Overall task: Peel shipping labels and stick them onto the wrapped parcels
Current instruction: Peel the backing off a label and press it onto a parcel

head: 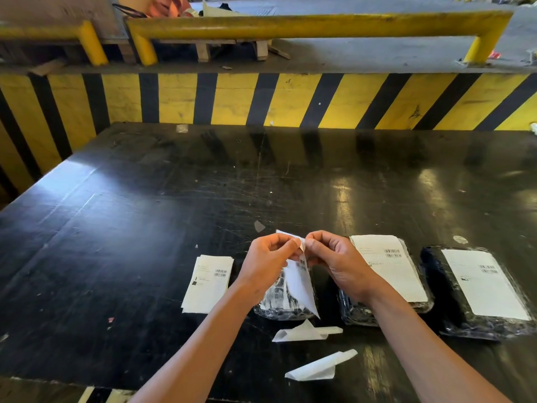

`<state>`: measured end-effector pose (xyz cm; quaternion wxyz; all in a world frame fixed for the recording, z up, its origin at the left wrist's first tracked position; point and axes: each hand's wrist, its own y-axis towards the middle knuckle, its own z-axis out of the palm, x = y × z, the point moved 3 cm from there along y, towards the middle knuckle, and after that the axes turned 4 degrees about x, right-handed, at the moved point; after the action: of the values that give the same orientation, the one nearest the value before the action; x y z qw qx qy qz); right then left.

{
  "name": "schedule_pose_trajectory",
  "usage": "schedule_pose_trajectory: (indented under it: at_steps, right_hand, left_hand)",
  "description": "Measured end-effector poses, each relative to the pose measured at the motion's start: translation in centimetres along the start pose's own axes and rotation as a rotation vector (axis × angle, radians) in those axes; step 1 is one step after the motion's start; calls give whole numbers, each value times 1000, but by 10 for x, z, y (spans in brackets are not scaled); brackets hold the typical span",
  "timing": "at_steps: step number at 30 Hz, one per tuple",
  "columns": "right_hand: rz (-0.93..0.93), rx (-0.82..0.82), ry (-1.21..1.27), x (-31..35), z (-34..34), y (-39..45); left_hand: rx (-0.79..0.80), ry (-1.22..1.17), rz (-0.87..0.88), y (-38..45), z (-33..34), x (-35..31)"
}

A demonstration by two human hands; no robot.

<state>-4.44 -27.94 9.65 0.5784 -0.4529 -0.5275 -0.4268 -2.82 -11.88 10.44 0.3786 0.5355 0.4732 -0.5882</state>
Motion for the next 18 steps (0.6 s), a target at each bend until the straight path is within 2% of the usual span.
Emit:
schedule_pose_trajectory:
  at_steps: [4,7,12,16,18]
  right_hand:
    - [48,-23,272,-3,4,-1]
    - [33,-29,313,-5,10,-4]
    - [61,-134,256,-15,12,-7]
    - [134,-262,430,-24,3,-8]
    - [131,-355,430,-26,-6,-9]
  left_hand:
    - [-9,-102,-67,0,1,7]
    - [-18,-85,-54,-3,2,11]
    - [-12,-54,-78,-4,3,21]
    - [-72,-319,-168,-6,-8,37]
    - [-135,-369,-214,-7,-20,46]
